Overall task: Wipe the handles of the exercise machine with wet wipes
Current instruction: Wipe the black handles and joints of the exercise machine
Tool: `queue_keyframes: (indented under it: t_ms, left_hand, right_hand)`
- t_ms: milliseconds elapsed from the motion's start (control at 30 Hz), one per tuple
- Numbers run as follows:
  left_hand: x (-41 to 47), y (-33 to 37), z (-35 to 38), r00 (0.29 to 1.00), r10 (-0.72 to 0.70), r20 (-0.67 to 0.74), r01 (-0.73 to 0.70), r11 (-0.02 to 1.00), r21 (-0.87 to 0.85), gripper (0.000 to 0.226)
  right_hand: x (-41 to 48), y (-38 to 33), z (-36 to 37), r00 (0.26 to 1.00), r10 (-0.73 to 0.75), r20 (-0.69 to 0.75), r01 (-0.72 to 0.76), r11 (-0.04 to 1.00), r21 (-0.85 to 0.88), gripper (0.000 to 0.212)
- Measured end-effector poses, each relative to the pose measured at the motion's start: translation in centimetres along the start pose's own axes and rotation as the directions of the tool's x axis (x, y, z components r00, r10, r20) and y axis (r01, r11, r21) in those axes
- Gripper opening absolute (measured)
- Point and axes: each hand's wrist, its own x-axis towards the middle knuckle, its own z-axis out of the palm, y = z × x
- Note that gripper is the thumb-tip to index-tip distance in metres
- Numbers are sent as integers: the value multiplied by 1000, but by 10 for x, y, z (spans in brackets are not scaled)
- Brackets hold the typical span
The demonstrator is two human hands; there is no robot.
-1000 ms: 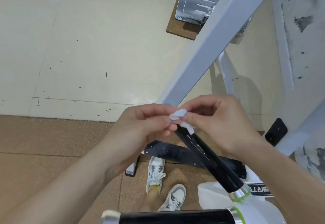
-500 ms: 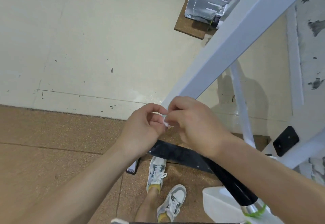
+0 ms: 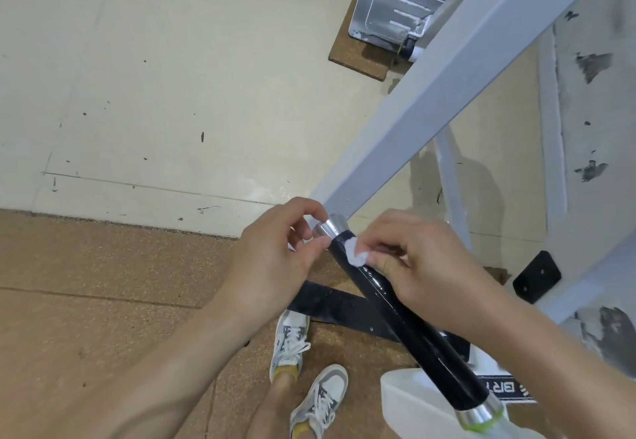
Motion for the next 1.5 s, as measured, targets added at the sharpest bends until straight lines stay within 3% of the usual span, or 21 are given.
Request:
queue_keyframes:
  t_ms: [100,267,433,567,633,800,1033,1200,1267,1400,1500]
  left_hand:
    - [-1,0,0,1000,23,10,-23,1000,5,22]
    - [-4,-2,-1,998,29,55,-28,1000,-6,25]
    - [-6,-1,1,997,57,43,-57,998,6,24]
    - [-6,-4,-3,991,119,57,-124,988,92,27]
    - [-7,-5,-5,990,130,59,-136,983,122,30]
    - [-6,-2,-2,977,191,96,-205,966,155,32]
    - [-5,-1,-5,971,200,130,-227,942,247,33]
    - [-4,5,-5,961,234,149,-269,918,292,27]
    - [-5,4,-5,949,265,169,-307,901,307,25]
    - [-9,8,-4,921,319,224,-380,862,336,28]
    - [-9,11,-1,902,354,246,-425,826,370,28]
  right_hand:
    - [17,-5,12,998,-32,-53,33,999,19,11]
    - [-13,-1,-6,984,-87,153,110,983,-145,19]
    - [15,-12,12,998,-63,-23,62,997,-35,17]
    - [-16,-4,-1,985,-56,166,84,982,-170,26]
    - [-25,-4,-13,967,6,256,29,991,-134,32]
    - [19,-10,3,999,39,39,-40,998,41,14]
    - [-34,-1,-27,932,122,341,-121,992,-24,18]
    - [5,-6,1,995,83,47,-87,994,73,8]
    - [-2,0,-1,993,88,75,-94,993,71,8]
    - [-49,3,-27,952,127,278,-133,991,1,16]
    - [-32,0,-18,980,151,129,-167,978,126,12]
